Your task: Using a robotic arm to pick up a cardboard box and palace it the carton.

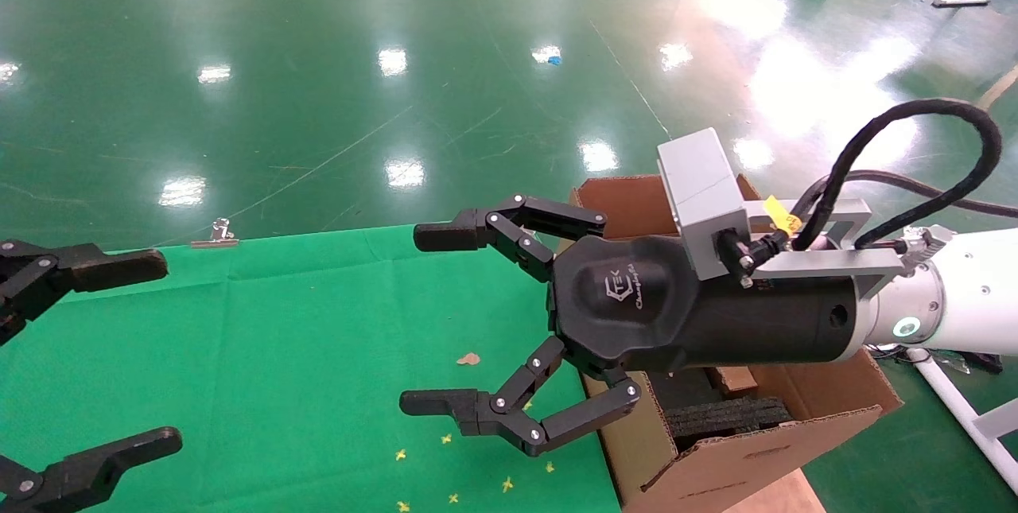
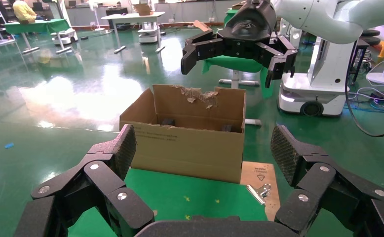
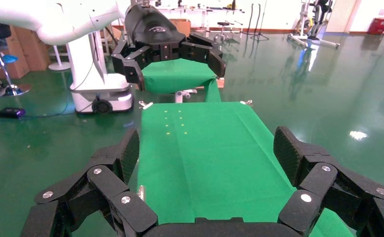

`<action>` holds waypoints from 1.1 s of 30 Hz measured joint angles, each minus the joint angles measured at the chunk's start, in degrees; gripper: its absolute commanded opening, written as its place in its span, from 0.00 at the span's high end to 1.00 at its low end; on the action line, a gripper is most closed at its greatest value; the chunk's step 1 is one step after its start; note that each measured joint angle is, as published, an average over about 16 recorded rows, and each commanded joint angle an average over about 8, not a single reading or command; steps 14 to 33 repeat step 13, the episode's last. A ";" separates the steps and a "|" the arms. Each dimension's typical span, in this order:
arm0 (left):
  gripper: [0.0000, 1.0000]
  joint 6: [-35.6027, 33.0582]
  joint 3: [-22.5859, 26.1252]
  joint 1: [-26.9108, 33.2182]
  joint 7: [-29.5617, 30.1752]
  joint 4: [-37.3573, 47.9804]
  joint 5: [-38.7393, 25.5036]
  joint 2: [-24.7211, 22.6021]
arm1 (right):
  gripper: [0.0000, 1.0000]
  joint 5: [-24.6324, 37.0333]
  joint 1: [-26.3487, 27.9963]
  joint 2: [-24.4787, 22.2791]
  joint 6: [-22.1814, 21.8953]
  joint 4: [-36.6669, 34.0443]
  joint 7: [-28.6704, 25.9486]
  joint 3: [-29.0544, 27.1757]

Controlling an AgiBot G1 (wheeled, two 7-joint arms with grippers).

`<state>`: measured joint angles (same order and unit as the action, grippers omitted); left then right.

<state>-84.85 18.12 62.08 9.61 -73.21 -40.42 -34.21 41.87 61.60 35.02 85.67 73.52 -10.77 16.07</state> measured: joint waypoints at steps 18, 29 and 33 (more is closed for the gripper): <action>0.00 0.00 0.00 0.00 0.00 0.00 0.00 0.00 | 0.00 0.00 0.00 0.00 0.00 0.00 0.00 0.00; 0.00 0.00 0.00 0.00 0.00 0.00 0.00 0.00 | 0.00 0.00 0.00 0.00 0.00 0.00 0.00 0.00; 0.00 0.00 0.00 0.00 0.00 0.00 0.00 0.00 | 0.00 0.00 0.00 0.00 0.00 0.00 0.00 0.00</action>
